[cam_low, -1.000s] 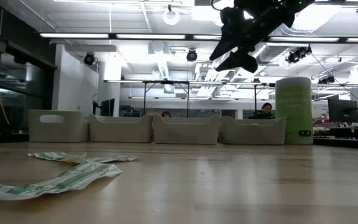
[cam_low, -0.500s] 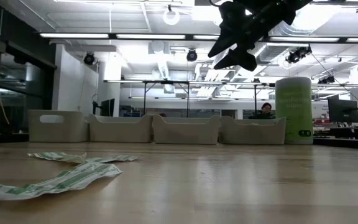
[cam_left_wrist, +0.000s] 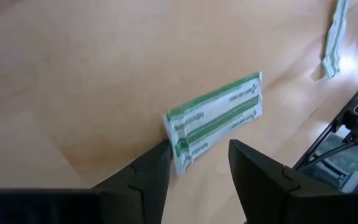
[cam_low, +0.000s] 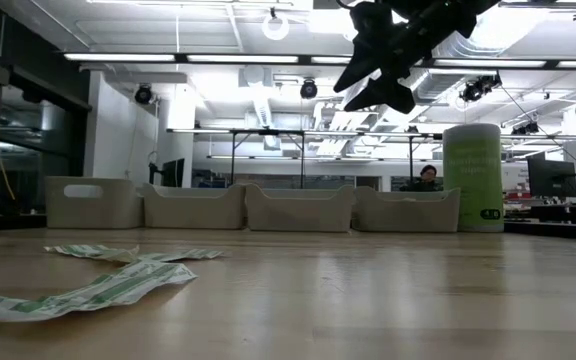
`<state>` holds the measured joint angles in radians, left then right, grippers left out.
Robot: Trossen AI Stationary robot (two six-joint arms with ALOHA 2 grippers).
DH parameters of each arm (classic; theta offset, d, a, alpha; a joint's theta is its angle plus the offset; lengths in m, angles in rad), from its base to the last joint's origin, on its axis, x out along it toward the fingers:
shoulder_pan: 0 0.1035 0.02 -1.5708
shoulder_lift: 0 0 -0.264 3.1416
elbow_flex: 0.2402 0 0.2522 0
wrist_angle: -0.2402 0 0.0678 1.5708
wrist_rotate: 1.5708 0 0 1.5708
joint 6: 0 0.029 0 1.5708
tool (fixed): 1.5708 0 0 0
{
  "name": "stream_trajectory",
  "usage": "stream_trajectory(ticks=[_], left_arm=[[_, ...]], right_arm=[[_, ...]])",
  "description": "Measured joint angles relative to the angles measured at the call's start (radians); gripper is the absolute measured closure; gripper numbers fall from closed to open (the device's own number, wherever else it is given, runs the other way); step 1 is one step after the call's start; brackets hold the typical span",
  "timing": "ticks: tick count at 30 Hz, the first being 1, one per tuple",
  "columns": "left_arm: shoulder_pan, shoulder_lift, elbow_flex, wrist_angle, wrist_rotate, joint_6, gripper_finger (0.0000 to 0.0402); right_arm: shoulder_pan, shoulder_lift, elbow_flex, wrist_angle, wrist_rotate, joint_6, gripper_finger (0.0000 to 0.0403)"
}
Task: Pick & Place First Aid Supplies
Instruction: Put the green bandage into the right gray bin
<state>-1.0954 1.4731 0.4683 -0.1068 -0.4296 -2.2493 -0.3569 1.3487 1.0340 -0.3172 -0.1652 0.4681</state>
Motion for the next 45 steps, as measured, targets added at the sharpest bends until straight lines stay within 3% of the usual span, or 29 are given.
stream_trajectory(ticks=[9,22,30,33,45], left_arm=[[0.002,0.001,-0.002,-0.009,-0.026,0.015,0.0244],[0.002,0.004,-0.008,-0.029,-0.022,0.051,0.0386],[0.003,0.001,-0.002,-0.022,-0.058,0.072,0.0399],[0.005,-0.011,0.016,-0.05,-0.147,0.116,0.04],[0.051,-0.103,0.161,-0.389,-0.752,0.257,0.0401]], right_arm=[[0.0,0.0,0.0,0.0,-0.001,0.004,0.0203],[0.0,0.0,0.0,0.0,-0.002,0.004,0.0203],[0.0,0.0,0.0,0.0,-0.012,0.001,0.0203],[0.0,0.0,0.0,0.0,-0.027,-0.001,0.0203],[0.021,0.0,0.0,0.079,-0.107,-0.029,0.0203]])
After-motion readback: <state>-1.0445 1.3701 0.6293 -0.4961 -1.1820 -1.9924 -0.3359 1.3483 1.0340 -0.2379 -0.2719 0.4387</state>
